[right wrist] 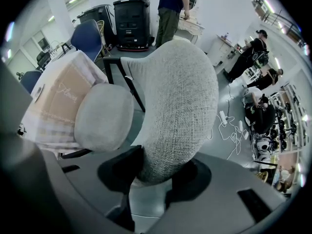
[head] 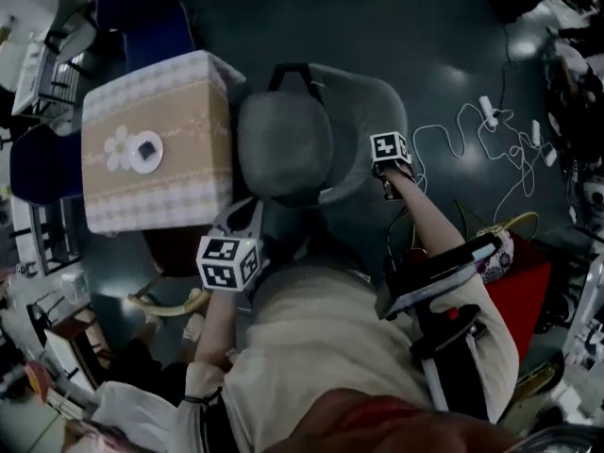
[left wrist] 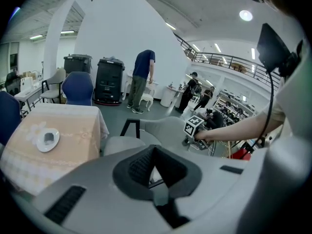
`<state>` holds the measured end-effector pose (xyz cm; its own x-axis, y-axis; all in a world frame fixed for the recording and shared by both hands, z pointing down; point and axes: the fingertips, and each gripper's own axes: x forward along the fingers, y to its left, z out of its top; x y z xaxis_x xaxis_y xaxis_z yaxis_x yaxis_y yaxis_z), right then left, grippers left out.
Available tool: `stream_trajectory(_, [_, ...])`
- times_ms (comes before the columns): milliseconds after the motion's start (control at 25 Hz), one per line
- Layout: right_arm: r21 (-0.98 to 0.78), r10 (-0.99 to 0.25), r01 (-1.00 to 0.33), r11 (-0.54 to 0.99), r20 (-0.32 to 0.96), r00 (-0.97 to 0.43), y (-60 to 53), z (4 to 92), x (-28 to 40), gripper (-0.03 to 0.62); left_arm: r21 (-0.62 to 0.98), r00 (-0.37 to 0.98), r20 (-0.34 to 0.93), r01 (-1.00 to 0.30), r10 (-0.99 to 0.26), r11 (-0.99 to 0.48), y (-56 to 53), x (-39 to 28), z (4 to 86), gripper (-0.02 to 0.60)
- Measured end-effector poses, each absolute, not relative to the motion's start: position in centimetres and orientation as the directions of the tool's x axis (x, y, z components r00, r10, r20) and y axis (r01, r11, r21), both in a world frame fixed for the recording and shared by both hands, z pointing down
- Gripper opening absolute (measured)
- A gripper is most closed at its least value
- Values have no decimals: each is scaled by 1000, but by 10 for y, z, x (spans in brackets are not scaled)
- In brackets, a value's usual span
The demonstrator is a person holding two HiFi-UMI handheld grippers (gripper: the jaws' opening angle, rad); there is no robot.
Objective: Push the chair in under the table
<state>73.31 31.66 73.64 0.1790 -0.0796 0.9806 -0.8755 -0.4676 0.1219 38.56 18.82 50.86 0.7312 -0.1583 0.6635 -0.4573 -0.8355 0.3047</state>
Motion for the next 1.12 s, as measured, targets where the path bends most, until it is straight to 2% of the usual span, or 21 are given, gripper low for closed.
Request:
stream_trajectory(160, [120, -30, -842, -527, 987, 159, 323, 740, 731, 163, 289, 752, 641, -426, -158, -857, 170, 388, 504, 8])
stream_trajectory(280, [137, -13, -853, -504, 986, 166, 317, 718, 719, 163, 293, 745, 642, -457, -182, -840, 173, 380, 501, 8])
stream_trajectory(640, [143, -34, -872, -468, 983, 179, 301, 718, 720, 166, 279, 727, 641, -519, -246, -808, 175, 358, 499, 8])
stream_trajectory(1120, [158, -16, -870, -467, 982, 187, 302, 718, 716, 170, 275, 716, 643, -547, -272, -790, 179, 344, 499, 8])
